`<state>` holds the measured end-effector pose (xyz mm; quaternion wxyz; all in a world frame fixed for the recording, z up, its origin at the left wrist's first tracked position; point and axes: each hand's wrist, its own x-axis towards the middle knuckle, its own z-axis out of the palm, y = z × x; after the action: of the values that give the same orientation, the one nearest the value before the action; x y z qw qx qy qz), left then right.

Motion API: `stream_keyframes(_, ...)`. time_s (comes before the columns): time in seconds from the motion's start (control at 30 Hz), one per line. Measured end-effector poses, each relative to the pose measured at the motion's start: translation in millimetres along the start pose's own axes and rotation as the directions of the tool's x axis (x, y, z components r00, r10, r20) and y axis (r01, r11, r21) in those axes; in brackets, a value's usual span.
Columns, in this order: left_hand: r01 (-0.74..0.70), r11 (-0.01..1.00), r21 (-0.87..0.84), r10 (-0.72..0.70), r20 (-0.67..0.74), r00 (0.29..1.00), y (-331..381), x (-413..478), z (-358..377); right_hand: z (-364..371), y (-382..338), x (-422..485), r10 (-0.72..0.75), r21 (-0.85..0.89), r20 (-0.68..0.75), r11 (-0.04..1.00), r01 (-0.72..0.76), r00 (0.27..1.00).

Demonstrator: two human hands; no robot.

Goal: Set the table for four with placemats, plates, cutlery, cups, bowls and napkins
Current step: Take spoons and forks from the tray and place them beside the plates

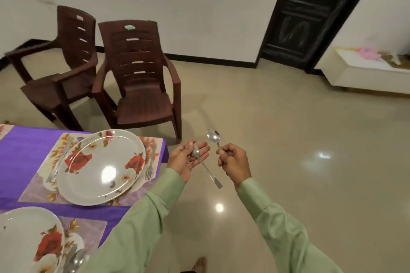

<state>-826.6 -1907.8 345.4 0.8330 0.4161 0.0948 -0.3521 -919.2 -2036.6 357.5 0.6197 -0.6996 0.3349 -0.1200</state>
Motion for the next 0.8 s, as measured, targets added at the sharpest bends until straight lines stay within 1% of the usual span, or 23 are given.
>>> stream_keyframes(0.1,-0.064,0.998,0.008,0.065,-0.063,0.996,24,24,2,7,-19,43,-0.063,-0.006,0.065,0.998,0.064,0.996)
stream_keyframes(0.23,-0.154,0.987,-0.040,0.145,-0.168,0.975,55,52,-4,33,-34,105,-0.136,-0.045,0.193,0.988,0.147,0.972)
stream_keyframes(0.3,-0.208,0.975,-0.072,0.186,-0.239,0.953,68,66,-10,52,-42,138,-0.161,-0.060,0.262,0.981,0.182,0.952)
stream_keyframes(0.4,-0.285,0.954,-0.092,0.237,-0.349,0.907,84,85,-18,79,-55,183,-0.202,-0.057,0.389,0.969,0.242,0.899)
stream_keyframes(0.47,-0.343,0.934,-0.099,0.271,-0.430,0.861,94,100,-21,96,-66,212,-0.204,-0.033,0.478,0.968,0.249,0.854)
stream_keyframes(0.57,-0.415,0.901,-0.125,0.293,-0.531,0.795,113,120,-15,119,-82,254,-0.203,-0.065,0.576,0.954,0.292,0.792)
stream_keyframes(0.7,-0.531,0.840,-0.110,0.353,-0.633,0.690,138,148,-5,151,-113,309,-0.249,-0.106,0.680,0.898,0.428,0.690)
stream_keyframes(0.8,-0.584,0.806,-0.096,0.370,-0.688,0.624,153,158,-3,176,-130,334,-0.294,-0.084,0.729,0.857,0.508,0.618)
